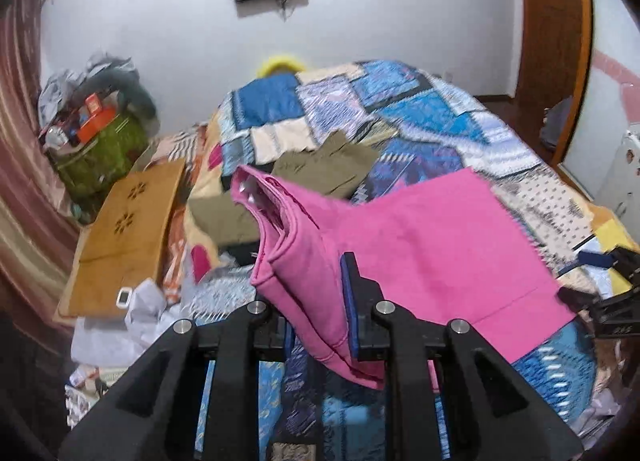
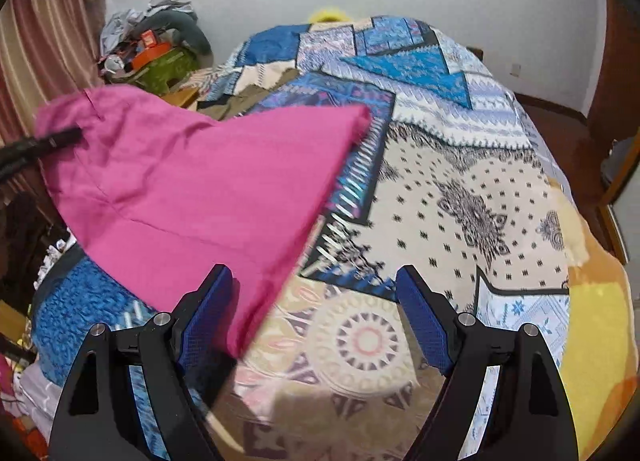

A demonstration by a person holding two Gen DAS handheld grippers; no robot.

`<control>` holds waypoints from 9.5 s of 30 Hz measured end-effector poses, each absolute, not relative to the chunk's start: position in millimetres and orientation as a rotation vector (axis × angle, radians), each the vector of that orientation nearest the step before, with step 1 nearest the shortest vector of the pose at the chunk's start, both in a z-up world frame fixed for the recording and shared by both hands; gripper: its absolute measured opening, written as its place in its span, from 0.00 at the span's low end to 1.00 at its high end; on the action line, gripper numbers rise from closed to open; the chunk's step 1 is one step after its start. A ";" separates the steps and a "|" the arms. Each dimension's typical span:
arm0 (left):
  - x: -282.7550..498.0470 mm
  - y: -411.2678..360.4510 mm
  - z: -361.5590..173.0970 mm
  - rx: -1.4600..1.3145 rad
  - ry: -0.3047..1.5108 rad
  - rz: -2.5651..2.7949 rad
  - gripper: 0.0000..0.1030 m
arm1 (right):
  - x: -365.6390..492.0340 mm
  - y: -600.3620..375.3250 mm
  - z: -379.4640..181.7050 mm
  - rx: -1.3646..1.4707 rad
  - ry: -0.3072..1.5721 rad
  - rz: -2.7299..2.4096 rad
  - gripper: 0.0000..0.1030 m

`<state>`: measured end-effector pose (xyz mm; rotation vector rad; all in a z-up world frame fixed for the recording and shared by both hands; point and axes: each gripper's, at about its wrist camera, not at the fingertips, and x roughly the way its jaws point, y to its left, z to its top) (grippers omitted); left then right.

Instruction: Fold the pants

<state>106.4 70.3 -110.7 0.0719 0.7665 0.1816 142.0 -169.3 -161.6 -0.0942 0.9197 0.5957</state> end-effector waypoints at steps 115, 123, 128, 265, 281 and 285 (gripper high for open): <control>179.6 -6.2 -186.3 0.077 1.037 -0.244 0.19 | 170.1 -138.8 -159.3 -0.137 0.938 0.740 0.30; 155.2 4.1 -183.1 0.144 1.014 -0.194 0.18 | 156.3 -166.3 -154.9 -0.120 0.926 0.682 0.29; 142.5 18.0 -188.2 0.156 1.027 -0.153 0.18 | 150.6 -183.4 -153.4 -0.095 0.929 0.636 0.29; 260.6 259.6 -136.8 -0.098 0.843 0.249 0.18 | 307.6 58.0 -93.2 -0.196 0.775 0.783 0.30; 83.0 160.9 27.9 -0.034 0.379 0.208 0.32 | 140.3 -11.0 39.0 -0.061 0.299 0.885 0.30; 44.9 141.3 42.5 -0.027 0.296 0.230 0.58 | 109.0 -26.5 50.9 -0.039 0.223 0.882 0.46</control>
